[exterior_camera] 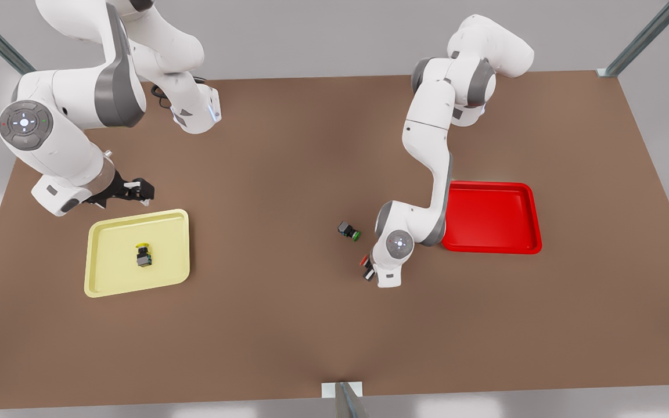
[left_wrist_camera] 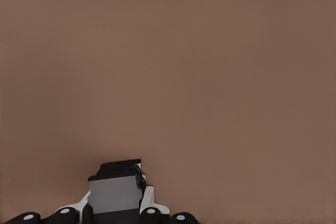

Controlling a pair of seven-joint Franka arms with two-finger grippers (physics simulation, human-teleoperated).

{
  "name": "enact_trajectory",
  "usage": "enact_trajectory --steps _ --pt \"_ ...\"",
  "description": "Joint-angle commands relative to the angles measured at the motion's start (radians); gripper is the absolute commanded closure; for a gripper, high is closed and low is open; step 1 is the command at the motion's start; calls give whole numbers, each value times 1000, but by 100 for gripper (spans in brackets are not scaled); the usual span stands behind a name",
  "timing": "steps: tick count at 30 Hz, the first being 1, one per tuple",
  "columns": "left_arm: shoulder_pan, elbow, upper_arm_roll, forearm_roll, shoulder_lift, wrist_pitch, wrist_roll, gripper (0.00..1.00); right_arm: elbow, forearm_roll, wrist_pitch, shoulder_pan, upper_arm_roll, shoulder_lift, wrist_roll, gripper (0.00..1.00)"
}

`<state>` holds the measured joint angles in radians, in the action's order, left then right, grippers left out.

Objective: Place the switches on the corresponding trays according to their colors

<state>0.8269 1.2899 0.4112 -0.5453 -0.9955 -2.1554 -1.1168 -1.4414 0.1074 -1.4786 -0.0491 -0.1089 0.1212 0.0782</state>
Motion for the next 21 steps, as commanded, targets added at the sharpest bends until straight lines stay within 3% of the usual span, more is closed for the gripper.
enact_trajectory --steps 1,11,16,20,21 --pt "0 0 0 -10 0 -1 2 53 1 0 -3 0 0 0 0 0" --pt "-22 14 3 -5 78 52 38 53 1 0 -5 5 0 0 0 0" --pt "-84 270 1 48 301 49 187 53 1 -2 -11 6 0 1 0 0" --pt "-218 410 1 123 420 52 353 53 1 -2 -11 9 0 1 0 0" --pt "-242 505 1 166 497 43 400 52 1 -2 -11 9 0 1 0 0"
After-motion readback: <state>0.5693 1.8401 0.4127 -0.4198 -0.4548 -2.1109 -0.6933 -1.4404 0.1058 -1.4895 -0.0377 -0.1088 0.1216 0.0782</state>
